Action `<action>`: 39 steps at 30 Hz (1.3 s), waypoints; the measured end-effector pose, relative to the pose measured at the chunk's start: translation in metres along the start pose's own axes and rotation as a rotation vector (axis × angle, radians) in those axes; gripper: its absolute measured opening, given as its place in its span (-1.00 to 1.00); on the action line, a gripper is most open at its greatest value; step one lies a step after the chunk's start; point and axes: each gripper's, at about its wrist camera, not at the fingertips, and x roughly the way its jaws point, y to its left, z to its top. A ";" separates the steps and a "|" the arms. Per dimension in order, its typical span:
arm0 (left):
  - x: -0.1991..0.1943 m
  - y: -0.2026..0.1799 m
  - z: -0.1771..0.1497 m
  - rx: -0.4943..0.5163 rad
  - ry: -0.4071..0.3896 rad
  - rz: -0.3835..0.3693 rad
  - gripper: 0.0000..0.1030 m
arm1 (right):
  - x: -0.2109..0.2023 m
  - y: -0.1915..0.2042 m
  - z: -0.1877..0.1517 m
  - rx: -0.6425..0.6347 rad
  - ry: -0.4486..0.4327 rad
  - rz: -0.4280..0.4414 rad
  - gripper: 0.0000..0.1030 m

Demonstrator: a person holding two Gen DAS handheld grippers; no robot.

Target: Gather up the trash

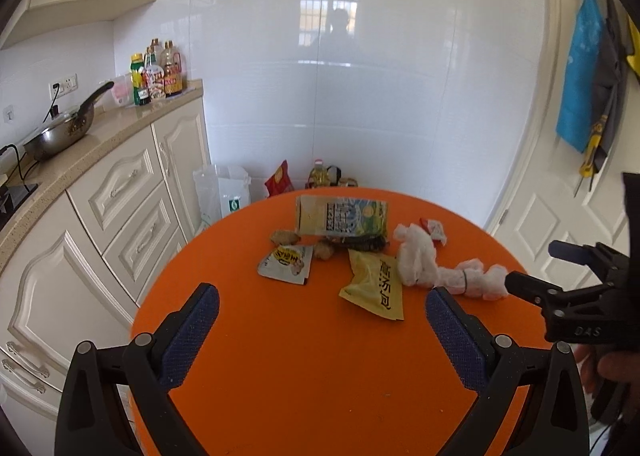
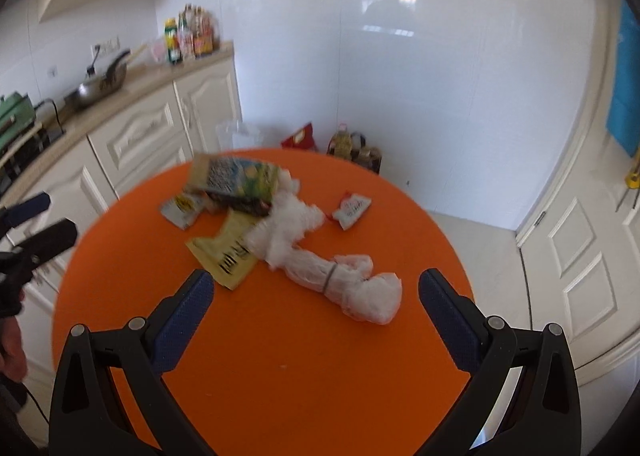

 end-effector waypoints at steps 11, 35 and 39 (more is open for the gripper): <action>0.124 -0.039 0.044 0.059 0.135 0.012 0.97 | 0.109 -0.024 0.007 -0.240 0.211 0.160 1.00; 0.321 -0.097 0.115 0.193 0.226 -0.071 0.84 | 0.073 -0.039 -0.042 0.088 0.213 0.265 -0.26; 0.346 -0.110 0.109 0.186 0.267 -0.099 0.09 | 0.061 -0.038 -0.045 0.136 0.192 0.253 -0.26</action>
